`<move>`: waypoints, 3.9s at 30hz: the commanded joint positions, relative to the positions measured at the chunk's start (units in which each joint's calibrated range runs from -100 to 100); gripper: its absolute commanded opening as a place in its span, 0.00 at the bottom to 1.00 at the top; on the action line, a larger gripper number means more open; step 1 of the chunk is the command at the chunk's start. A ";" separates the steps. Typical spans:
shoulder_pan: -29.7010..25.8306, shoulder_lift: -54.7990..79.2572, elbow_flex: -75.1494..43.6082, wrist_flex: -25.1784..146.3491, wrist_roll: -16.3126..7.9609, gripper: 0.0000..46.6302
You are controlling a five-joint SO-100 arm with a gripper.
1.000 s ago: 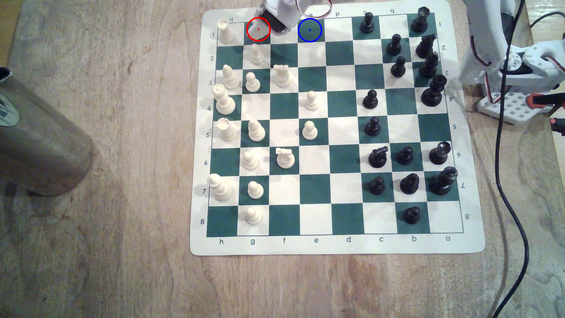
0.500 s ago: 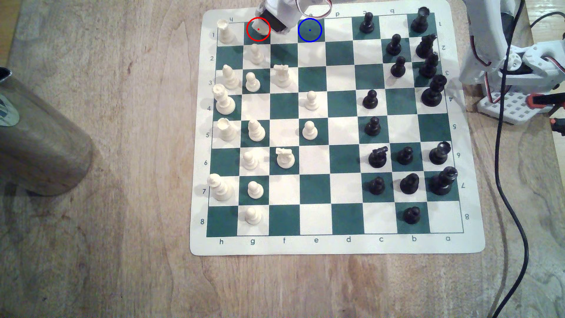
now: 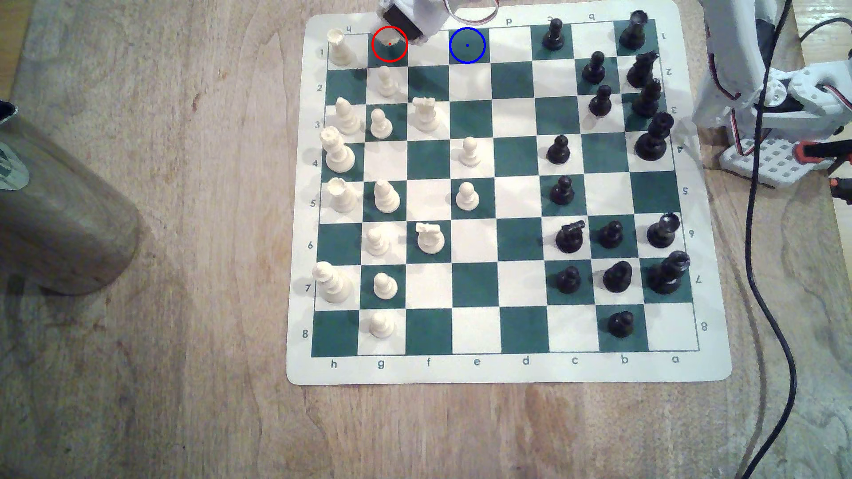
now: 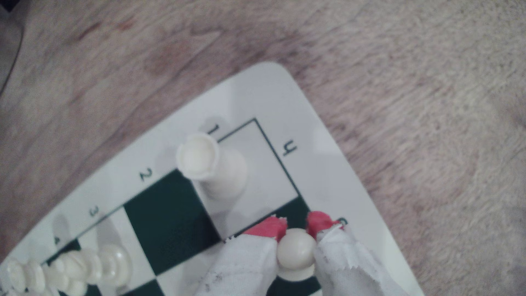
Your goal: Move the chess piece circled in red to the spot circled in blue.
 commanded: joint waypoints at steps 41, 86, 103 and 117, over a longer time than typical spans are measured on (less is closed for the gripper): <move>2.41 -36.60 52.73 -20.58 3.81 0.00; 3.43 -27.86 52.10 -26.96 4.74 0.38; 3.82 -27.18 52.19 -25.57 4.88 0.38; 4.21 -22.43 49.29 -30.40 5.76 0.38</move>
